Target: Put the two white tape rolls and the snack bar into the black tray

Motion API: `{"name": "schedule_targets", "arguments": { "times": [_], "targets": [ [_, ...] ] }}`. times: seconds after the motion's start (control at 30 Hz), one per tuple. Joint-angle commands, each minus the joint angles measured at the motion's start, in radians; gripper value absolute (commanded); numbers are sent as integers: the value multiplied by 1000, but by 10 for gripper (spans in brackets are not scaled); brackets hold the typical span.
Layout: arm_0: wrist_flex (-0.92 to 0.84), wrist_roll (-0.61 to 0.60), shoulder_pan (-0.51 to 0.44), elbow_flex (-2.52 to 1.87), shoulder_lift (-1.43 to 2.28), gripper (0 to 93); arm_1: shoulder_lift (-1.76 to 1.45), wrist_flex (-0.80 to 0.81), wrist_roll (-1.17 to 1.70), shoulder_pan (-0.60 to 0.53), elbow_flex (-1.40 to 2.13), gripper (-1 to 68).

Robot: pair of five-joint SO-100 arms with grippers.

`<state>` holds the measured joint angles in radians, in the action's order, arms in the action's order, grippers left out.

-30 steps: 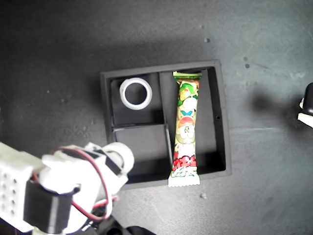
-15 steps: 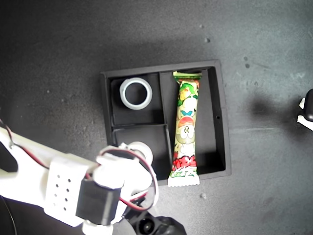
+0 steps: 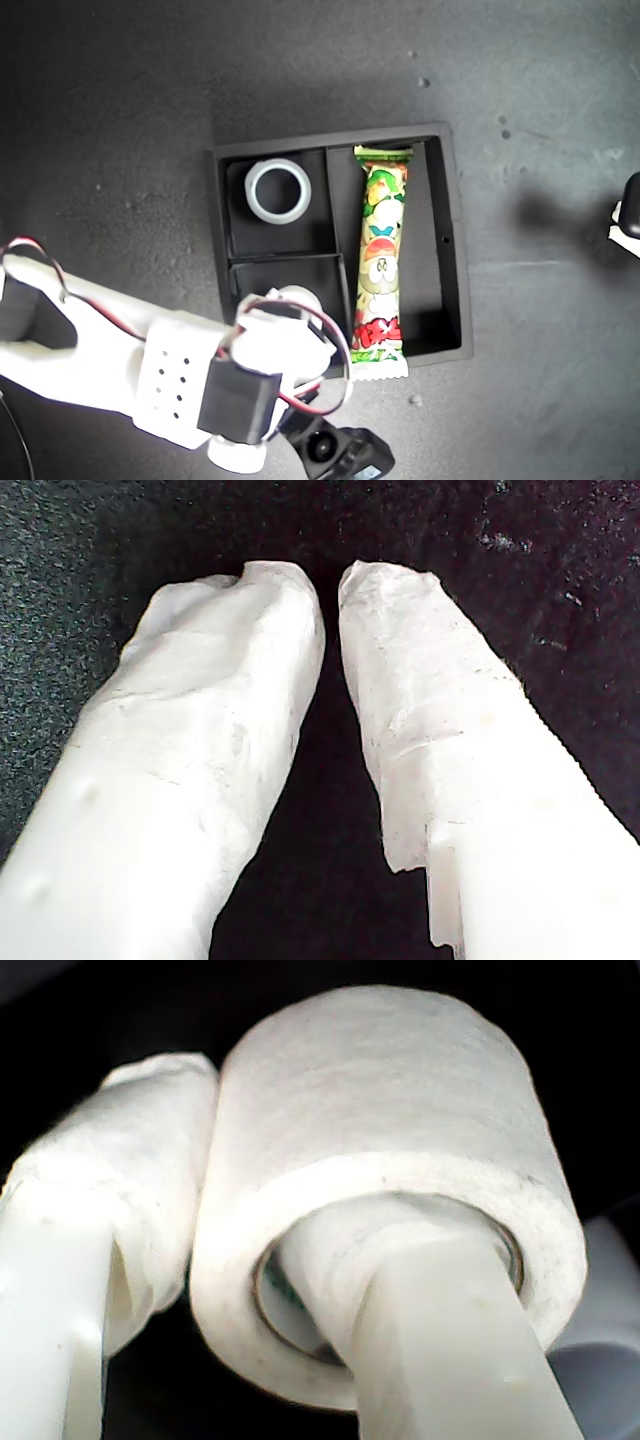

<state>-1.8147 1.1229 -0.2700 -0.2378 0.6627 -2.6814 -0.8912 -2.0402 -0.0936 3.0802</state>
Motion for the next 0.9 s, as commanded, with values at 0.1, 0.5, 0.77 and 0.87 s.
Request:
{"name": "schedule_targets", "arguments": {
  "times": [0.1, 0.5, 0.77, 0.87],
  "targets": [
    [-18, 18, 8, 25, 0, 23, 9, -17, -2, 0, 34, 1],
    [-20, 31, 14, -64, 49, 87, 9, -17, 3, 11, 34, 2],
    [-20, 31, 9, -67, 81, 161, 9, -17, 6, 20, 34, 2],
    [-20, -8, 21, -127, 216, 161, 9, -17, 6, 20, 34, 2]
  ]
}}
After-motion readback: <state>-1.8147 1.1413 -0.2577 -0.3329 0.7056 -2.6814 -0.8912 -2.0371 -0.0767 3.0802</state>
